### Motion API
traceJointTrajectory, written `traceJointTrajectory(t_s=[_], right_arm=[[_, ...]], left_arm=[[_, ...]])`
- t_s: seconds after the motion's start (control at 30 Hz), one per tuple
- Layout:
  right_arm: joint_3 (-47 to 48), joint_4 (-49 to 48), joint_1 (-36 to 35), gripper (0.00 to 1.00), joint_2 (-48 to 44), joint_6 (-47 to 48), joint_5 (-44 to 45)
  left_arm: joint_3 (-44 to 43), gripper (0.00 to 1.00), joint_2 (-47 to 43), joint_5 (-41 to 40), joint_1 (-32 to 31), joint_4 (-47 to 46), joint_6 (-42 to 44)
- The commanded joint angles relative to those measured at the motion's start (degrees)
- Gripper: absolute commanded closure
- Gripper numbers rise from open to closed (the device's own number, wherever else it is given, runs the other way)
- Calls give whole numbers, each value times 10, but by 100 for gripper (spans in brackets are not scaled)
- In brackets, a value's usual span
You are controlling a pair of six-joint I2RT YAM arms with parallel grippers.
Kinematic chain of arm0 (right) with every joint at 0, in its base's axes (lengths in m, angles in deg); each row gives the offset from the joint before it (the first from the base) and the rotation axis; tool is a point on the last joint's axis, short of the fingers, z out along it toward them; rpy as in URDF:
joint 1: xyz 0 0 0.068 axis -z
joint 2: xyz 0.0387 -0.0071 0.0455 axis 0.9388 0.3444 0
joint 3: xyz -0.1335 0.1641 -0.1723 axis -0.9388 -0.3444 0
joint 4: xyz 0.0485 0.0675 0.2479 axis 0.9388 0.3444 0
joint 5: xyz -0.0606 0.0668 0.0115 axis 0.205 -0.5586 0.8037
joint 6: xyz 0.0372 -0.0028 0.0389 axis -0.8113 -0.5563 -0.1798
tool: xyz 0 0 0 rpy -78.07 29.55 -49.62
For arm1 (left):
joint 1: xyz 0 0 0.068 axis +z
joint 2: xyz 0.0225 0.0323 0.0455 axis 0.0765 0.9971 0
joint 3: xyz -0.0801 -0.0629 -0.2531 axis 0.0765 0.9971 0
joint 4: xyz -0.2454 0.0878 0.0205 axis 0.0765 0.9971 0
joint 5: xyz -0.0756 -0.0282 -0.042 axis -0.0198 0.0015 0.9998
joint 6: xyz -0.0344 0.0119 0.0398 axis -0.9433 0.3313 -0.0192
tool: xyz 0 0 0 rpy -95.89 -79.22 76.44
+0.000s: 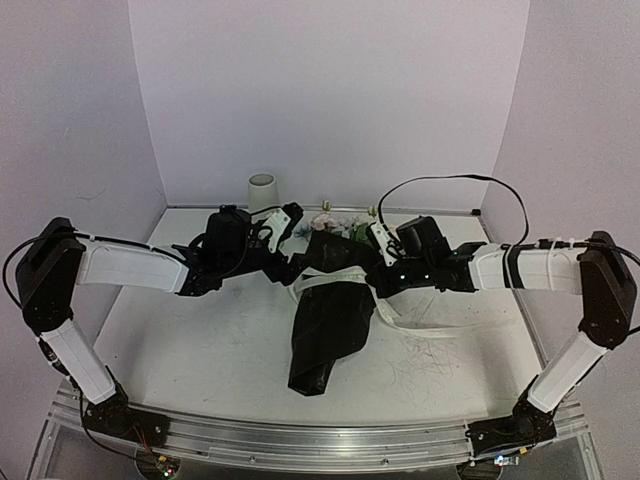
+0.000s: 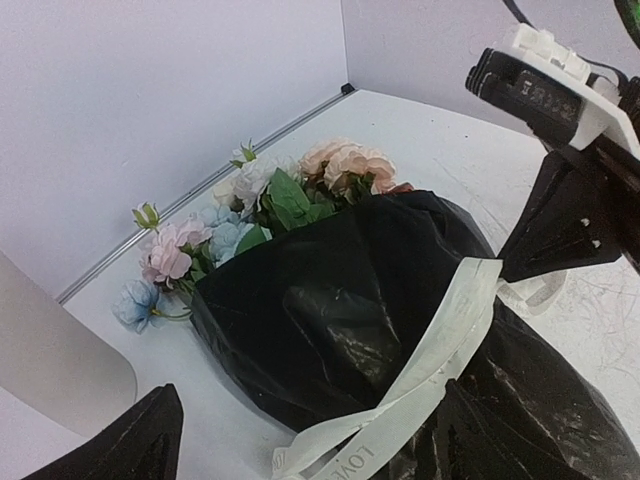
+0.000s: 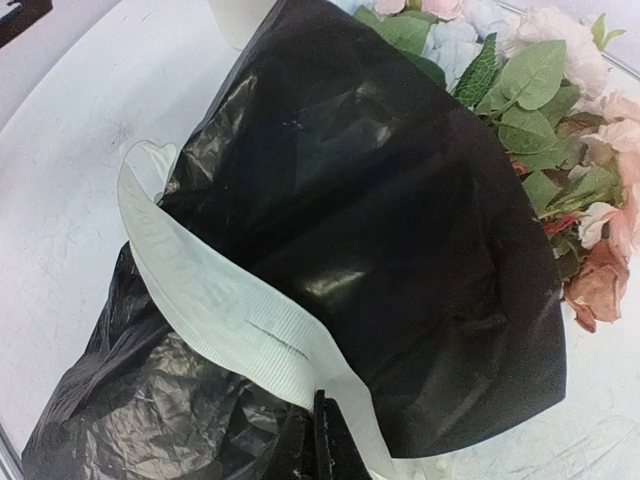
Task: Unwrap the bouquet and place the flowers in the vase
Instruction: Untie the ribbon from the wrapping paper.
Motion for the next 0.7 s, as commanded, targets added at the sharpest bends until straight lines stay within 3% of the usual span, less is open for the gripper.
traceJointTrajectory(t_s=[0.0, 0.37, 0.67], right_arm=[[-8, 15, -2, 98, -46, -9, 27], [6, 23, -1, 96, -46, 5, -8], [15, 24, -1, 94, -40, 12, -17]], left_arm=[[-45, 15, 34, 34, -1, 11, 14], [-103, 23, 70, 134, -7, 28, 34], [-147, 37, 107, 190, -8, 48, 30]])
